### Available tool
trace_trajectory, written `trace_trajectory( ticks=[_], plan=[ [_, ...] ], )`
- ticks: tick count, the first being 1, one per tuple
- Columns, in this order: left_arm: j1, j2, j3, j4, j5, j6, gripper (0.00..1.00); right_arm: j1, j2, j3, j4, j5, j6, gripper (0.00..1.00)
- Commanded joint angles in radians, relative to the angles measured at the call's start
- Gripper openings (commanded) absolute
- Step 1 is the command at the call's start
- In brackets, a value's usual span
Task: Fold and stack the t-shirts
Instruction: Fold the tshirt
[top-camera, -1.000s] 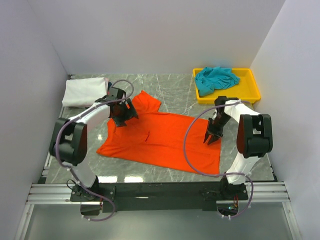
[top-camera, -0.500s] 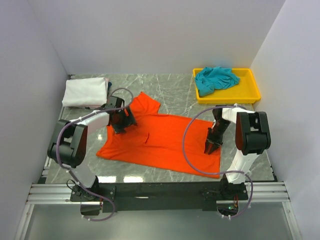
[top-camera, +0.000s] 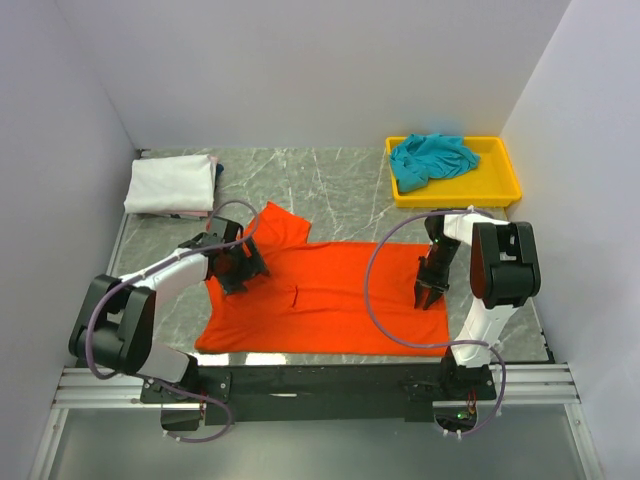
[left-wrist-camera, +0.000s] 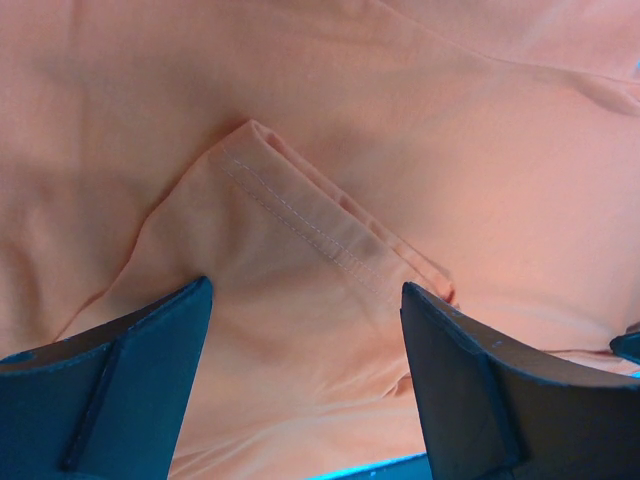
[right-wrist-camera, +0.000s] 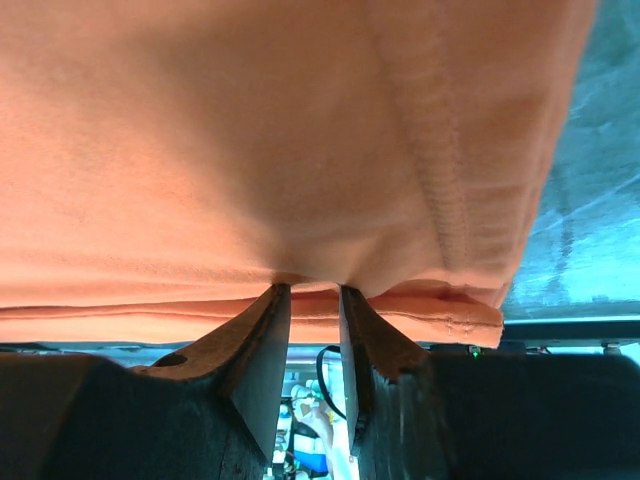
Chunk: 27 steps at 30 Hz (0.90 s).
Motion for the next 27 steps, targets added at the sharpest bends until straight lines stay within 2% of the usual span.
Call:
trace_trajectory(
  ticks=[1, 7, 10, 15, 19, 22, 27],
  plan=[
    [-0.011, -0.031, -0.055, -0.127, -0.039, -0.028, 0.84, -0.001, 0.018, -0.006, 0.051, 0.081, -0.018, 0.34],
    [-0.028, -0.098, -0.062, -0.153, -0.029, -0.032, 0.84, 0.0, 0.003, -0.029, 0.057, 0.07, -0.018, 0.34],
    [-0.028, -0.109, -0.016, -0.171, -0.033, -0.019, 0.84, -0.001, -0.018, -0.012, 0.051, 0.053, -0.008, 0.34],
    [-0.028, -0.082, 0.187, -0.233, -0.067, 0.018, 0.85, -0.004, -0.11, 0.098, 0.002, 0.041, 0.023, 0.34],
    [-0.024, 0.004, 0.358, -0.249, -0.081, 0.069, 0.87, -0.01, -0.133, 0.216, -0.017, 0.058, 0.032, 0.35],
    [-0.015, 0.075, 0.493, -0.251, -0.085, 0.106, 0.87, -0.046, -0.12, 0.302, 0.006, 0.097, 0.025, 0.35],
    [0.012, 0.173, 0.595, -0.233, -0.069, 0.133, 0.87, -0.052, -0.068, 0.337, 0.146, 0.162, 0.002, 0.38]
  ],
)
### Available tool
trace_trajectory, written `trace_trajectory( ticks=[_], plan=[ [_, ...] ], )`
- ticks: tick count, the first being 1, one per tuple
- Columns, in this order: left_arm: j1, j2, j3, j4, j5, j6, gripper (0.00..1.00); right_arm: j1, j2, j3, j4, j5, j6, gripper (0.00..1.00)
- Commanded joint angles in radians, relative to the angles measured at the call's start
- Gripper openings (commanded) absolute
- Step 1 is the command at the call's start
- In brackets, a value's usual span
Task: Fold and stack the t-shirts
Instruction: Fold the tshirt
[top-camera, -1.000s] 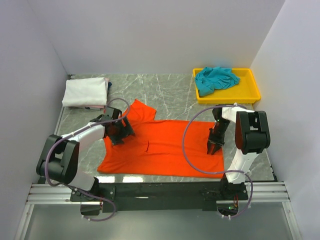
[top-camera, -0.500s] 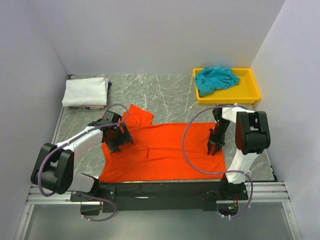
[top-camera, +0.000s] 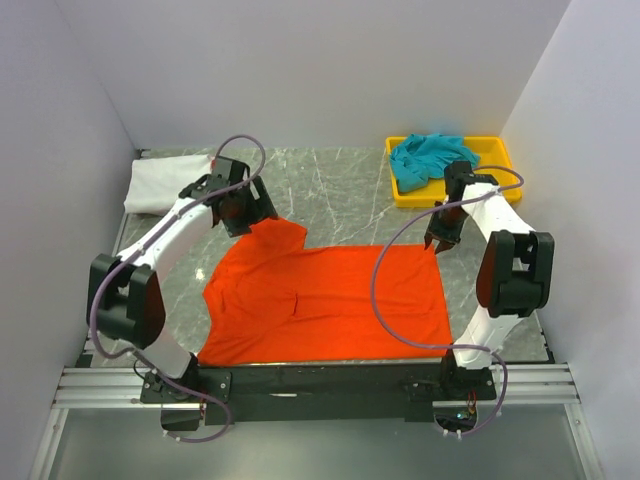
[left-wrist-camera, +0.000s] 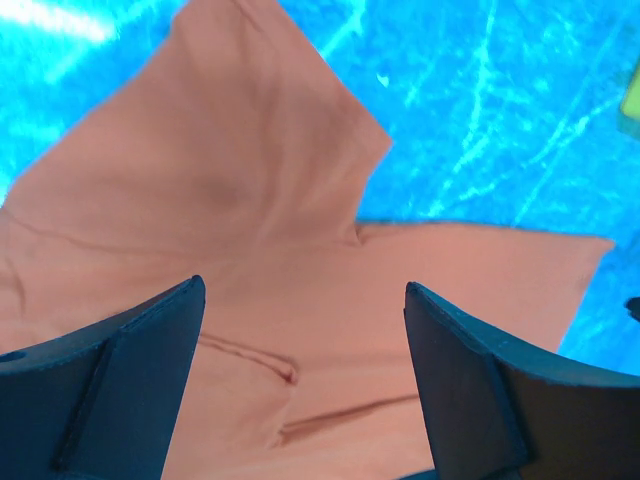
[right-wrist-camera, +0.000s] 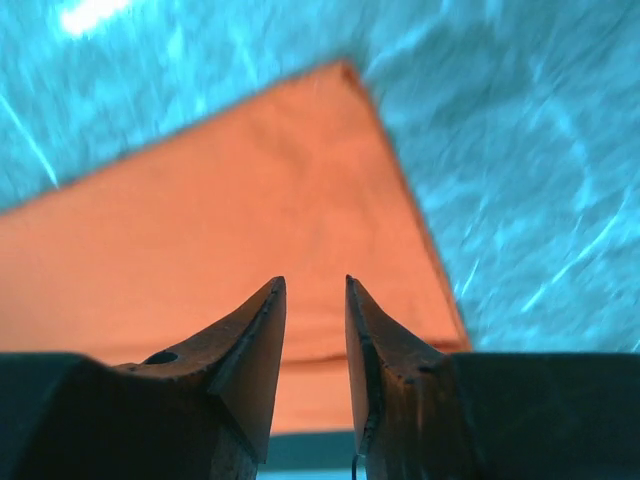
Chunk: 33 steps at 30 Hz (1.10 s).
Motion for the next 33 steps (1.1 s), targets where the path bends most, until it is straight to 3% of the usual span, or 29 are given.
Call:
trace_trajectory(
  ticks=[1, 10, 33],
  plan=[
    [0.021, 0.048, 0.088, 0.0, -0.004, 0.049, 0.87, -0.009, 0.026, 0.025, 0.097, 0.064, -0.016, 0.38],
    [0.063, 0.123, 0.18, 0.0, 0.03, 0.076, 0.86, -0.023, 0.088, 0.026, 0.301, 0.114, -0.049, 0.4],
    [0.083, 0.158, 0.168, 0.059, 0.063, 0.056, 0.86, -0.039, 0.183, -0.049, 0.364, 0.076, -0.047, 0.33]
  ],
)
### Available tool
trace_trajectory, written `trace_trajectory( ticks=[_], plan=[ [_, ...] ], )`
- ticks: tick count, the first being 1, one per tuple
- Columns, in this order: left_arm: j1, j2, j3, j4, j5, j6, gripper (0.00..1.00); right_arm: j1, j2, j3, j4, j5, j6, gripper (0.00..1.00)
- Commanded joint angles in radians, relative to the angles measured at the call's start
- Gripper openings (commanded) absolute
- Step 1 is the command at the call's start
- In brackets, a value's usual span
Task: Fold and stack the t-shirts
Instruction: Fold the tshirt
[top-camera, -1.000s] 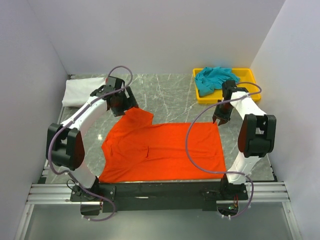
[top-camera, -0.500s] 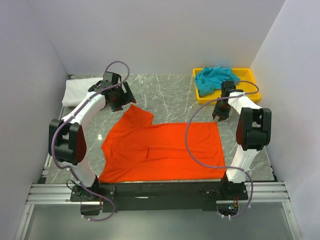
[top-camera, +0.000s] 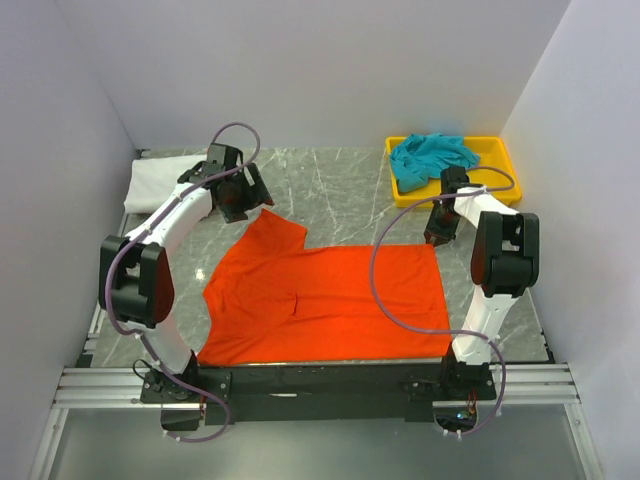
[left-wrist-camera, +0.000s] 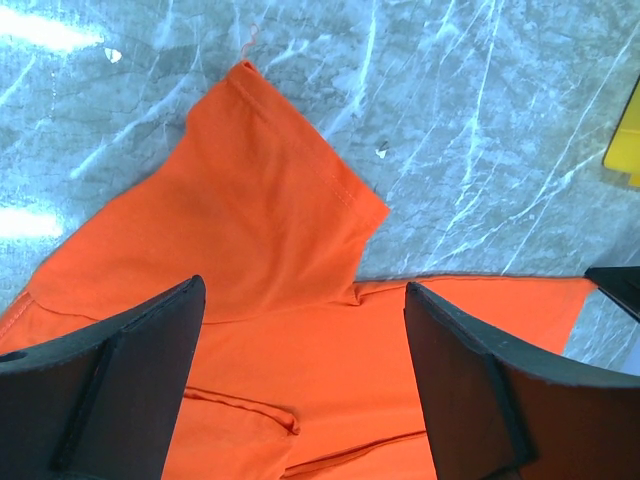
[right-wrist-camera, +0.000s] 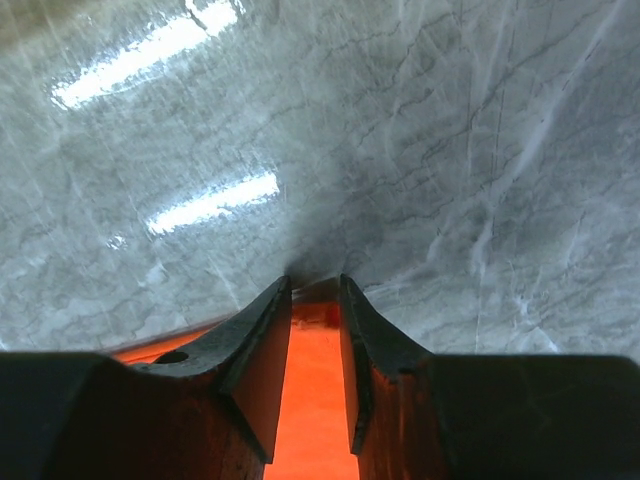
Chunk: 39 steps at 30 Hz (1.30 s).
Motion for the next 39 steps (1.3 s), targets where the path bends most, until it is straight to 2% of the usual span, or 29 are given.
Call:
trace_trajectory(
  ticks=[1, 13, 18, 20, 30, 33, 39],
  plan=[
    [0.006, 0.012, 0.032, 0.042, 0.017, 0.007, 0.86, -0.007, 0.0, -0.021, 0.019, 0.0, 0.006, 0.32],
    [0.017, 0.221, 0.224, -0.03, -0.063, 0.092, 0.86, -0.007, -0.009, -0.032, -0.01, -0.003, 0.013, 0.1],
    [0.026, 0.316, 0.296, -0.045, -0.088, 0.121, 0.81, -0.008, -0.015, -0.038, -0.017, -0.007, 0.009, 0.0],
    [0.026, 0.341, 0.321, -0.047, -0.086, 0.127, 0.79, -0.007, -0.015, -0.035, -0.022, -0.007, 0.007, 0.0],
    [0.027, 0.482, 0.432, -0.045, -0.06, 0.135, 0.58, -0.007, -0.018, -0.038, -0.031, -0.04, 0.004, 0.0],
    [0.027, 0.506, 0.443, -0.039, -0.054, 0.133, 0.5, -0.007, -0.017, -0.04, -0.031, -0.046, 0.003, 0.0],
    [0.026, 0.517, 0.431, -0.041, -0.042, 0.128, 0.43, -0.007, -0.012, -0.035, -0.036, -0.05, 0.004, 0.0]
  ],
)
